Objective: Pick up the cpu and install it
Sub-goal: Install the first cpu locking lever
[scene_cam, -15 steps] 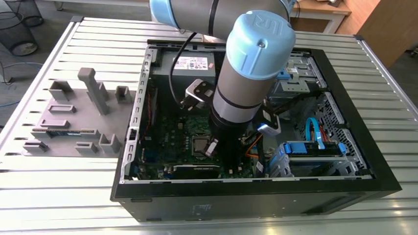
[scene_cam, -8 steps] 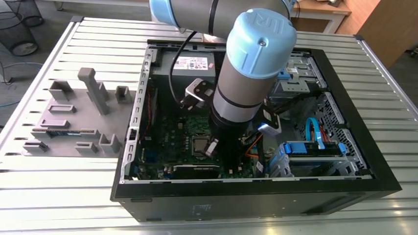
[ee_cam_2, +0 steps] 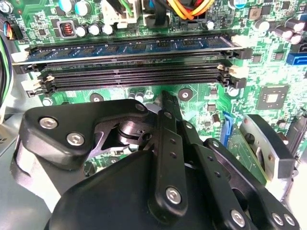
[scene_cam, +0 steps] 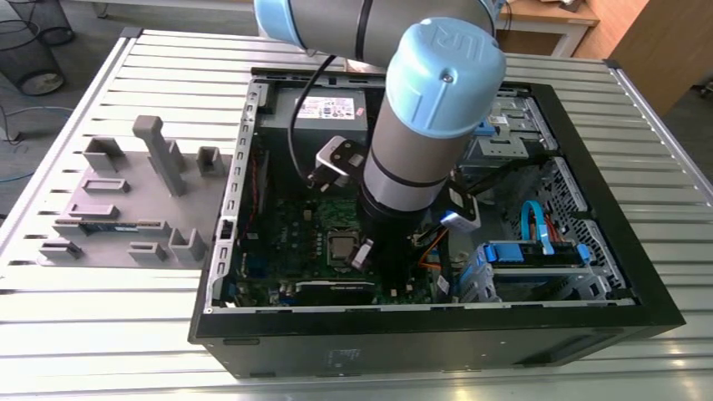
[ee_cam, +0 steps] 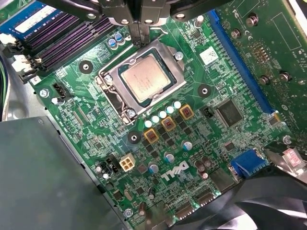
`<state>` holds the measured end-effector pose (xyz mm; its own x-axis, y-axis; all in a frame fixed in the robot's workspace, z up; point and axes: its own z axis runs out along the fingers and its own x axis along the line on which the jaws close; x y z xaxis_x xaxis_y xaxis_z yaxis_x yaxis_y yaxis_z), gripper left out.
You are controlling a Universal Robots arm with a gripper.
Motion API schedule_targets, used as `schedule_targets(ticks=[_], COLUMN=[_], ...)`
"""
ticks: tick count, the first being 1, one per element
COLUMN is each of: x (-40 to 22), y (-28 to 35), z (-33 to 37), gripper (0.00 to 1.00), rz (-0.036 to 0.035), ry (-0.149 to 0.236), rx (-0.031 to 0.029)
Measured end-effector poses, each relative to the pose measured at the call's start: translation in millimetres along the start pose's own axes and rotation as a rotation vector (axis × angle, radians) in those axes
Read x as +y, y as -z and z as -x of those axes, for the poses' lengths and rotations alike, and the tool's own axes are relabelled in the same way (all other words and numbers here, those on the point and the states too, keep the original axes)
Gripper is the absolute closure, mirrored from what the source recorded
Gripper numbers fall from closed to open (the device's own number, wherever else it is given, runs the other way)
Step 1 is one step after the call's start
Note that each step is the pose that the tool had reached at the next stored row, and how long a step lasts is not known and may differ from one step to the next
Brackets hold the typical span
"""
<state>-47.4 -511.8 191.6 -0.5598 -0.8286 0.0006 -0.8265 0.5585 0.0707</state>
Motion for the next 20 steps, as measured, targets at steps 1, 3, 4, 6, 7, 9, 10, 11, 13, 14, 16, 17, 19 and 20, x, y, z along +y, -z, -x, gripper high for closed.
schedule_targets(ticks=[1,3,4,6,7,9,10,11,13,14,16,17,19,20], x=[-0.3,-1.2,-1.5,-1.8,-1.9,-2.1,-2.2,-2.3,-2.6,-2.7,-2.7,-2.7,-2.7,-2.7], y=[-0.2,-0.6,-0.7,-1.1,-1.5,-2.1,-2.4,-2.9,-3.6,-3.6,-3.5,-3.5,-3.4,-2.8], z=[0.1,0.7,0.8,1.1,1.1,1.2,1.3,1.3,1.6,1.6,1.5,1.6,1.6,1.6], gripper=[0.89,0.89,0.89,0.89,0.89,0.89,0.89,0.89,0.89,0.89,0.89,0.89,0.89,0.89], rz=[0.0001,0.0007,0.0014,0.0029,0.0034,0.0037,0.0037,0.0037,0.0041,0.0040,0.0038,0.0039,0.0039,0.0039], ry=[0.003,0.009,0.013,0.022,0.030,0.052,0.064,0.075,0.095,0.100,0.101,0.102,0.102,0.102], rx=[-0.0005,-0.0020,-0.0030,-0.0051,-0.0054,-0.0041,-0.0031,-0.0025,-0.0016,-0.0012,-0.0008,-0.0008,-0.0007,-0.0007])
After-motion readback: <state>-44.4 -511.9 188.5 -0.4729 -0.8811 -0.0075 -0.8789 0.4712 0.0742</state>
